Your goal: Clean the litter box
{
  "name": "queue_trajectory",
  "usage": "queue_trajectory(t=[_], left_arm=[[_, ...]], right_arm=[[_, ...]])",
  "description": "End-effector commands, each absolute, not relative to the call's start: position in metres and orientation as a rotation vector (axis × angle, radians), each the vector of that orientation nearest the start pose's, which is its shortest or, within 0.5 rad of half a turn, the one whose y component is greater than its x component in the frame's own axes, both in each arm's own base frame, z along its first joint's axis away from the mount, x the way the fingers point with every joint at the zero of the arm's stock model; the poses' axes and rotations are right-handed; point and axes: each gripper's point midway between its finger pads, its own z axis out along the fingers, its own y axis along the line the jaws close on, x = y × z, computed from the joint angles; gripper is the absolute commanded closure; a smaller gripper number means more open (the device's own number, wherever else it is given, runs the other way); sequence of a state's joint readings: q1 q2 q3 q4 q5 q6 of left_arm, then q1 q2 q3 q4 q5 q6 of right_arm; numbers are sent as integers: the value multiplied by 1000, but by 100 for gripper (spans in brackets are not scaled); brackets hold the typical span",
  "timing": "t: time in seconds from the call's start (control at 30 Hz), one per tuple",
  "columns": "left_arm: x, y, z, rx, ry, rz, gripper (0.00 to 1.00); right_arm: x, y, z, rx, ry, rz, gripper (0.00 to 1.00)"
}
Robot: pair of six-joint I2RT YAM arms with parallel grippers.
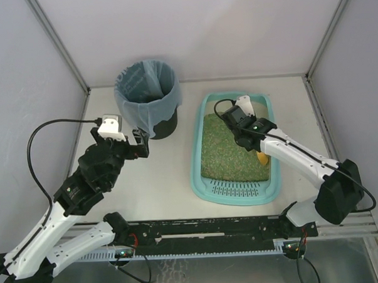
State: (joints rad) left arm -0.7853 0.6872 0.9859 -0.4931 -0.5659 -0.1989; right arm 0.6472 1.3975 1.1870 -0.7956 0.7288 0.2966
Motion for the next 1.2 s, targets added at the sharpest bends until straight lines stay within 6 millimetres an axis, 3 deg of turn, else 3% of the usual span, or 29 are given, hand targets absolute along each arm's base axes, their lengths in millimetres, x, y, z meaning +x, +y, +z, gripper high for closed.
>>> queue_trajectory(t=[0.0,0.2,0.4,0.57,0.8,1.17], left_arm=[[241,-100,358,45,1662,-180,0],[246,-106,378,32,1627,-213,0],[251,-118,394,60,1609,-246,0],[257,-121,380,67,1633,-225,0],[264,-135,340,116,1719,-215,0],[270,-137,329,108,1751,-204,0]], right_arm=[[325,106,181,-93,2275,-437,100],[326,137,165,-16,2322,-106,100],[332,159,182,77,2265,233,100],[333,165,201,110,2186,393,100],[330,155,206,207,2094,563,100],[312,121,174,388,2029,787,100]])
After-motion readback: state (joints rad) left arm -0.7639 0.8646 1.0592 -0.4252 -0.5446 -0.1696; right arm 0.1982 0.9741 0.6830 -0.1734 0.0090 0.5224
